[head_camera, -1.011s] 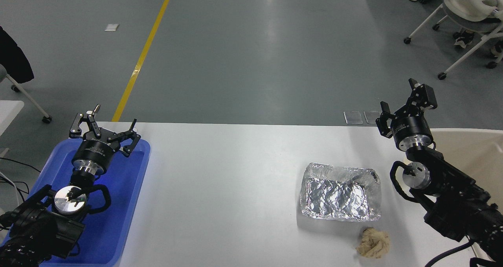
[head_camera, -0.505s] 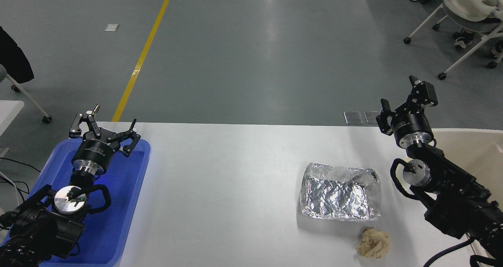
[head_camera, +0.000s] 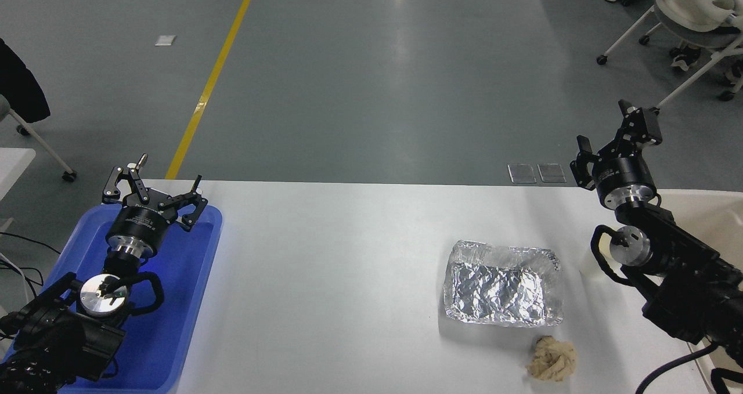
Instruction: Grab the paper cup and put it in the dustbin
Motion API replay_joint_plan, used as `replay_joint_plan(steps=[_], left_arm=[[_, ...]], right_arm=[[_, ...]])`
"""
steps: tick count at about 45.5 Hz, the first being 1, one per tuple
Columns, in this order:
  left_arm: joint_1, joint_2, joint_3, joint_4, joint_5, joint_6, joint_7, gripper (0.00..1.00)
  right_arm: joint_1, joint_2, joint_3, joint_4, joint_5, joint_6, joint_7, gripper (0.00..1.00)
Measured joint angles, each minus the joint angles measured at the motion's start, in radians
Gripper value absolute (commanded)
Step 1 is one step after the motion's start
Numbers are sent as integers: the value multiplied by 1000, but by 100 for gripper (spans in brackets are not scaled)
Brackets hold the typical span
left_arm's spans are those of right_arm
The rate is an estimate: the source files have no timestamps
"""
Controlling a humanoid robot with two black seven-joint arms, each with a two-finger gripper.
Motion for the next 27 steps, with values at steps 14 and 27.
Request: replay_joint_plan(steps=[14, 27], left_arm=[[0, 0, 0, 0, 0, 0, -1, 100], [0, 0, 0, -1, 0, 0, 0, 100]], right_arm=[[209, -112, -387, -7, 0, -9, -32, 100], [495, -112, -1028, -1, -3, -2, -153, 100]])
